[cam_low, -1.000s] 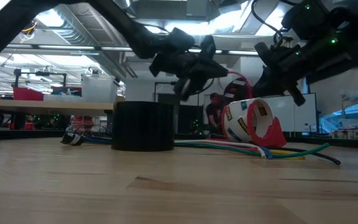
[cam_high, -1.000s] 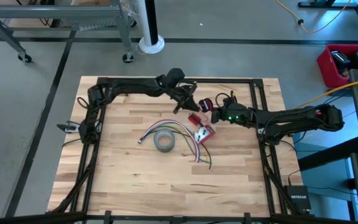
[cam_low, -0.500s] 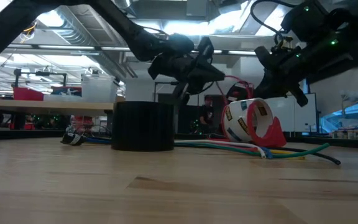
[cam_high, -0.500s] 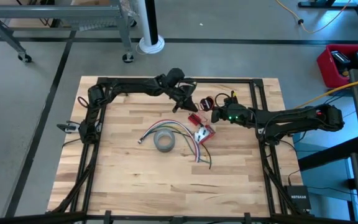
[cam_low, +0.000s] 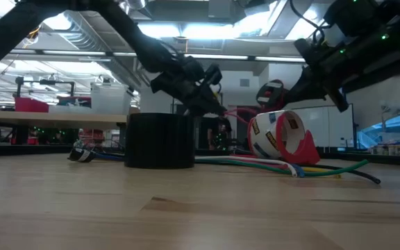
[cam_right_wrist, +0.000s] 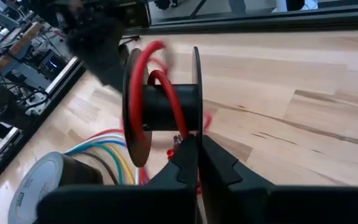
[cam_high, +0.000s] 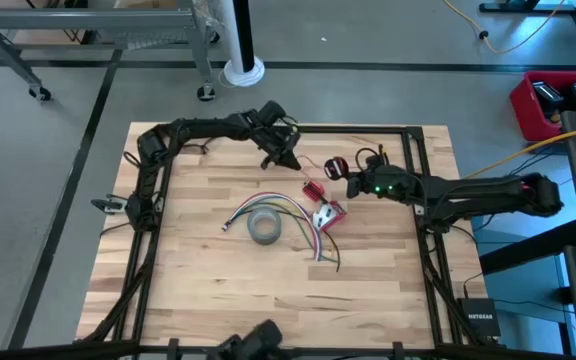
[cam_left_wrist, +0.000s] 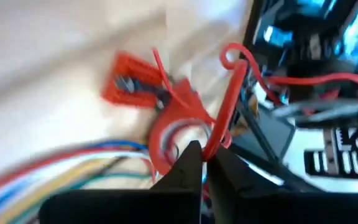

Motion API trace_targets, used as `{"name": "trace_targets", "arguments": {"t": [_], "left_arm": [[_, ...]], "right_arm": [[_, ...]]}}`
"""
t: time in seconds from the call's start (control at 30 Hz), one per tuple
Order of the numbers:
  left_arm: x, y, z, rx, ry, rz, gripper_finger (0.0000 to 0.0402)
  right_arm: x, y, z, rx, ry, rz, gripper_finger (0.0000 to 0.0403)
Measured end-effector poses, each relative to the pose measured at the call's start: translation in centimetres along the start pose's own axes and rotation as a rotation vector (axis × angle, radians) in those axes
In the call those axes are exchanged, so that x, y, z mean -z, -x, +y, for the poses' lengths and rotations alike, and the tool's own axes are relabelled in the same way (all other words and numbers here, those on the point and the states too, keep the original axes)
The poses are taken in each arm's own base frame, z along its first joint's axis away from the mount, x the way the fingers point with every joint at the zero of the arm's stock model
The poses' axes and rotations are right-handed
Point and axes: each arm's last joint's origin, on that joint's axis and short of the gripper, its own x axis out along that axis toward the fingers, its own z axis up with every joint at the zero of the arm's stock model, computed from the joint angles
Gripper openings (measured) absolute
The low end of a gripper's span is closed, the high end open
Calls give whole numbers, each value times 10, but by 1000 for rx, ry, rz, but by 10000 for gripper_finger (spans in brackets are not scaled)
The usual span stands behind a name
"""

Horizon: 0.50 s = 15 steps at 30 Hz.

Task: Coil cords
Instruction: Coil the red wire on the black spool

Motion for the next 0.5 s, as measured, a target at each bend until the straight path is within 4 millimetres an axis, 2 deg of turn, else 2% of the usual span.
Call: {"name": "trace_targets", "arguments": {"t": [0.17,0.3,0.5], "left_arm": [[-18,21,7,-5,2,-114,1],[-28,31,4,45,0,-181,1],[-29,27,-17,190,-44,-192,1]], "right_arm": [[-2,4,1,-29,-5,9,3],[1,1,0,-9,4,28,3],[9,-10,-5,69,32,49,3]]}}
